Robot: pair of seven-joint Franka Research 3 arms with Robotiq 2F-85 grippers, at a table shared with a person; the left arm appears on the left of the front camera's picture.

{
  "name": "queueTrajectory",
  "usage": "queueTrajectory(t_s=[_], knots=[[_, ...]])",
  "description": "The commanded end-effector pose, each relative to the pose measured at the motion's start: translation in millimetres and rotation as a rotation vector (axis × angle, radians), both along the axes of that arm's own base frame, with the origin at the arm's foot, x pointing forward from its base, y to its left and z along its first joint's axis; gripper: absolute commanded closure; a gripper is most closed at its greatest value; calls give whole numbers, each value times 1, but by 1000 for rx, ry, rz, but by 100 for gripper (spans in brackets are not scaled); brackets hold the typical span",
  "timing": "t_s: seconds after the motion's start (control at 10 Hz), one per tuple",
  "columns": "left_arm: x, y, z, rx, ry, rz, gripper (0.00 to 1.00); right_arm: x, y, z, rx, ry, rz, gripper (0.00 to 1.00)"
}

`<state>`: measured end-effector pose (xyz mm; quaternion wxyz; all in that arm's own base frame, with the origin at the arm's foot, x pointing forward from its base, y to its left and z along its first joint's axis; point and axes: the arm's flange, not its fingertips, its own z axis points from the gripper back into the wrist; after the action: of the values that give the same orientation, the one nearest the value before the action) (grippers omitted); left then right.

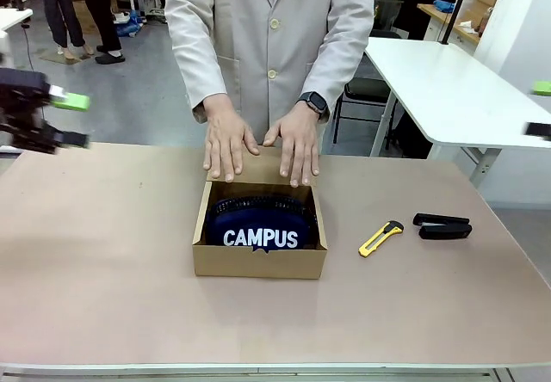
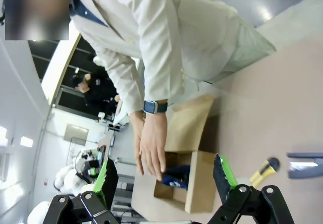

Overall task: Pack the item into the box.
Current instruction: Close the Mailer Box.

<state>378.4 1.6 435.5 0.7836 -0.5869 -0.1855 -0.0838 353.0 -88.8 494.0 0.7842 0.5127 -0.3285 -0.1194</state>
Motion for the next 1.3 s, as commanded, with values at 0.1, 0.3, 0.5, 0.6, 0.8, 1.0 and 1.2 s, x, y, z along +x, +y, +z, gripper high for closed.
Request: queueTrajectory(t_s=[0.1, 0.3, 0.5, 0.6, 0.8, 1.0, 1.2], knots=[[0, 0, 0, 0, 0, 0, 0, -25, 44, -53, -193, 28, -10, 0], [0, 0, 0, 0, 0, 0, 0, 17, 26, -13, -6, 18, -3, 0], [45, -24, -32, -45, 76, 48, 0, 53, 70, -42, -111, 129, 101, 0], [73, -36, -49, -80, 106, 51, 0, 70, 97, -60, -92, 215, 217, 0], [111, -59, -74, -87, 158, 49, 0, 91, 127, -87, 13, 411, 436, 0], [135, -75, -106, -84, 248, 62, 0, 111, 154, -117, 44, 529, 516, 0], [123, -74, -105, -75, 221, 44, 0, 88, 164, -126, 58, 464, 508, 0]])
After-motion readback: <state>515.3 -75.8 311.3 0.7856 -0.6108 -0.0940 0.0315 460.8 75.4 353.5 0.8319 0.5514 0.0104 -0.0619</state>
